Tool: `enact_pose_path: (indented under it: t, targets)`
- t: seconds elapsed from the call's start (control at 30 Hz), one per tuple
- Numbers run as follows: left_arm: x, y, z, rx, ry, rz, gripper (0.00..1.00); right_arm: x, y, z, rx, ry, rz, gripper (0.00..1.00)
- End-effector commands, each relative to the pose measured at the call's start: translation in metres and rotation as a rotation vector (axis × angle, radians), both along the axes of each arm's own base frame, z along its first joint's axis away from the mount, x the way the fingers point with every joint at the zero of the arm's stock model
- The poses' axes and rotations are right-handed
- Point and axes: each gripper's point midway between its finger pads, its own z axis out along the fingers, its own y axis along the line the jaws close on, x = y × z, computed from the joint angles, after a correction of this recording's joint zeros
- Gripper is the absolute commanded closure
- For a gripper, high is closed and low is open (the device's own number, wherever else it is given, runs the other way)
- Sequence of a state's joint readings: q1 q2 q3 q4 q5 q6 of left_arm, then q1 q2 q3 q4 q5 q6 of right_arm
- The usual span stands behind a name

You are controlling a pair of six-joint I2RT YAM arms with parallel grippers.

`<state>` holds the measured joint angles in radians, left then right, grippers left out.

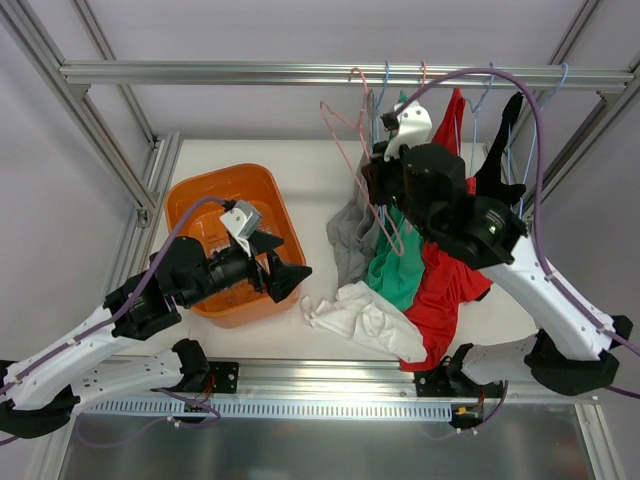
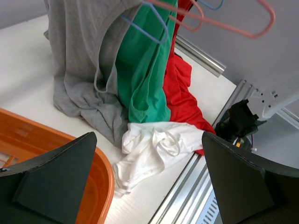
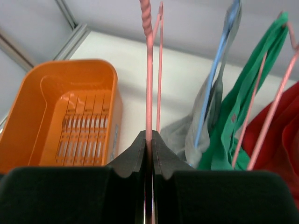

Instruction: Remove the tank top from the hanger

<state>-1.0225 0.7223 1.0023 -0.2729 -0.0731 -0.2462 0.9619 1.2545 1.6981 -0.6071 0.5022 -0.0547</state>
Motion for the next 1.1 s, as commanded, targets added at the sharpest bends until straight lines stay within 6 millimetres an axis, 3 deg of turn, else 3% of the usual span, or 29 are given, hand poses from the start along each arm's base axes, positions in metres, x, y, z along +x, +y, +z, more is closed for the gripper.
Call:
enact_pose_path:
  t: [0.0, 0.13, 0.37, 0.6, 0.9, 0.93, 0.97, 1.03, 1.07]
  targets:
    - [-0.010, 0.004, -0.005, 0.000, -0.005, -0.034, 0.01, 0.020, 0.009, 0.041, 0.055, -0.093, -0.064, 1.00]
    - [-0.016, 0.009, -0.002, -0.018, -0.006, -0.044, 0.01, 0.051, 0.032, 0.047, 0.025, -0.108, -0.099, 1.00]
    - [-0.016, 0.015, -0.007, -0.013, 0.015, -0.024, 0.01, 0.084, 0.043, 0.039, 0.049, -0.078, -0.144, 1.00]
    - [-0.015, 0.016, -0.012, 0.004, 0.022, -0.013, 0.01, 0.092, 0.052, 0.000, 0.044, -0.016, -0.175, 1.00]
    - [-0.014, 0.011, -0.017, 0.027, 0.033, -0.023, 0.01, 0.089, 0.058, -0.005, 0.092, 0.008, -0.163, 0.98]
    - [-0.014, 0.011, -0.017, 0.029, 0.033, -0.024, 0.01, 0.087, 0.057, -0.002, 0.100, 0.004, -0.156, 0.91]
    - [-0.013, 0.009, -0.018, 0.034, 0.036, -0.026, 0.01, 0.085, 0.057, 0.000, 0.104, 0.004, -0.146, 0.74]
    - [-0.013, 0.007, -0.020, 0.043, 0.040, -0.035, 0.01, 0.081, 0.055, 0.004, 0.111, 0.002, -0.132, 0.60]
    - [-0.012, 0.004, -0.022, 0.050, 0.045, -0.038, 0.01, 0.076, 0.052, 0.010, 0.124, -0.006, -0.121, 0.45]
